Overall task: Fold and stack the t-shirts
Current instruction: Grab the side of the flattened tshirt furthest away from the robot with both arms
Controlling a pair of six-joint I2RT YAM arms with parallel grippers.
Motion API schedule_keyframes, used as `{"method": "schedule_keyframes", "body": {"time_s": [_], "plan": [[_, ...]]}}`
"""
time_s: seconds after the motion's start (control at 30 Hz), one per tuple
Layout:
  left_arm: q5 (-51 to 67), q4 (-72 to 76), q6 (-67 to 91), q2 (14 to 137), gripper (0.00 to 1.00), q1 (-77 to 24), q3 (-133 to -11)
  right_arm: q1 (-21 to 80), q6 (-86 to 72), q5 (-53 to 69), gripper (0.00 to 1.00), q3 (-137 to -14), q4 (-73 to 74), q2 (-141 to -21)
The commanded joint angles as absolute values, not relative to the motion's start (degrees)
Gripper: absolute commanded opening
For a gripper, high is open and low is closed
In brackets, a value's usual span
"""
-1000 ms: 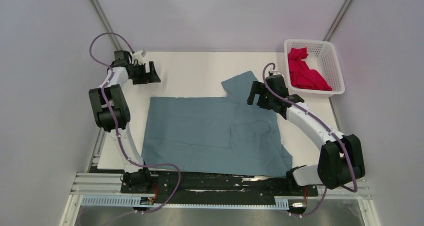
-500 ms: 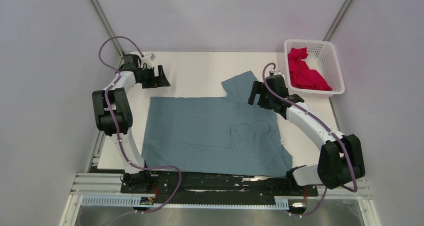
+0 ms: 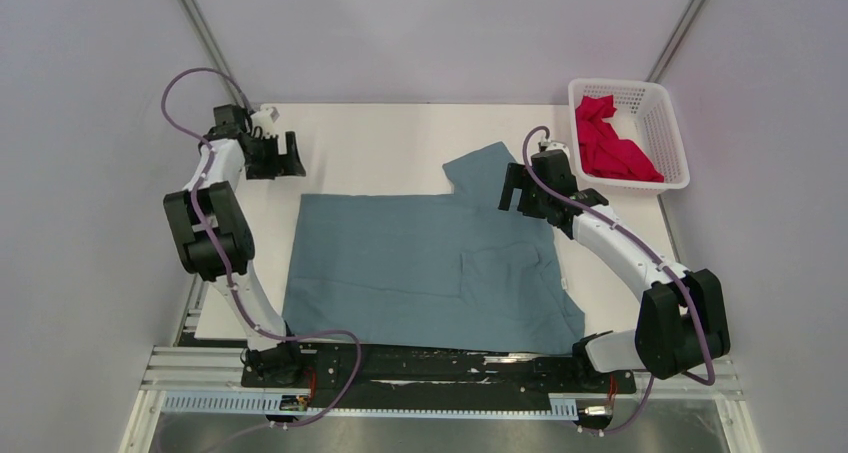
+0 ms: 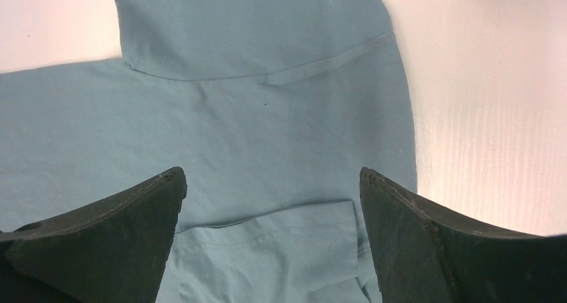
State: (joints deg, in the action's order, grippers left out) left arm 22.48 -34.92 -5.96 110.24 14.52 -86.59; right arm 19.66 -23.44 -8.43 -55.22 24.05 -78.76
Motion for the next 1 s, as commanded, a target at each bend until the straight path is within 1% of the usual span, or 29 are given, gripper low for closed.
{"method": "schedule_keyframes", "body": {"time_s": [0.0, 0.1, 0.13, 0.2, 0.3, 0.37, 0.47, 0.63, 0.67, 0.7, 0.8, 0.87, 0.9, 0.93, 0.97], "plan": [[30.85, -37.96, -10.26, 115.03, 1.00, 17.55, -94.17, 19.32, -21.72, -10.14, 1.00, -56.42, 22.06, -78.40], [36.18, -49.80, -11.83, 122.23, 1.00, 17.30, -104.48, 19.29, -22.06, -10.88, 1.00, -55.97, 22.11, -78.02], [36.46, -50.69, -11.28, 124.58, 1.00, 17.00, -105.06, 19.32, -22.26, -11.04, 1.00, -55.84, 22.11, -77.86], [34.47, -49.75, -9.79, 125.29, 1.00, 15.26, -103.22, 19.27, -22.44, -11.26, 1.00, -55.41, 22.08, -77.48], [26.54, -48.52, -8.32, 124.45, 1.00, 11.08, -101.43, 19.29, -22.58, -11.99, 1.00, -54.82, 22.15, -77.16], [24.21, -48.09, -7.69, 123.48, 1.00, 10.01, -100.11, 19.33, -22.79, -12.03, 1.00, -54.57, 22.12, -77.31], [24.13, -47.68, -5.69, 123.27, 1.00, 9.97, -98.72, 19.28, -23.03, -12.02, 1.00, -54.57, 22.07, -77.43], [23.66, -52.83, -4.50, 125.35, 1.00, 9.58, -100.14, 19.32, -22.49, -12.42, 1.00, -54.66, 21.90, -77.77], [23.48, -53.94, -4.03, 125.47, 0.98, 9.58, -100.08, 19.32, -22.42, -12.54, 1.00, -54.62, 21.84, -77.86], [23.21, -54.57, -3.81, 125.48, 0.92, 9.49, -99.68, 19.32, -22.29, -12.62, 1.00, -54.61, 21.77, -77.95], [21.85, -54.59, -3.00, 124.51, 0.82, 8.98, -94.84, 19.30, -21.99, -12.66, 1.00, -54.56, 21.42, -78.11], [20.34, -54.15, -2.48, 123.74, 0.70, 8.07, -93.09, 19.33, -21.85, -12.30, 1.00, -54.67, 21.29, -78.32], [19.97, -54.01, -2.30, 123.57, 0.66, 7.95, -92.91, 19.26, -21.74, -12.06, 1.00, -54.71, 21.11, -78.43], [19.69, -53.74, -2.20, 123.48, 0.56, 7.74, -92.70, 19.27, -21.71, -12.04, 1.00, -54.79, 21.00, -78.55], [19.73, -53.67, -2.29, 123.49, 0.51, 7.74, -92.71, 19.33, -21.75, -11.99, 1.00, -54.84, 21.00, -78.64]]}}
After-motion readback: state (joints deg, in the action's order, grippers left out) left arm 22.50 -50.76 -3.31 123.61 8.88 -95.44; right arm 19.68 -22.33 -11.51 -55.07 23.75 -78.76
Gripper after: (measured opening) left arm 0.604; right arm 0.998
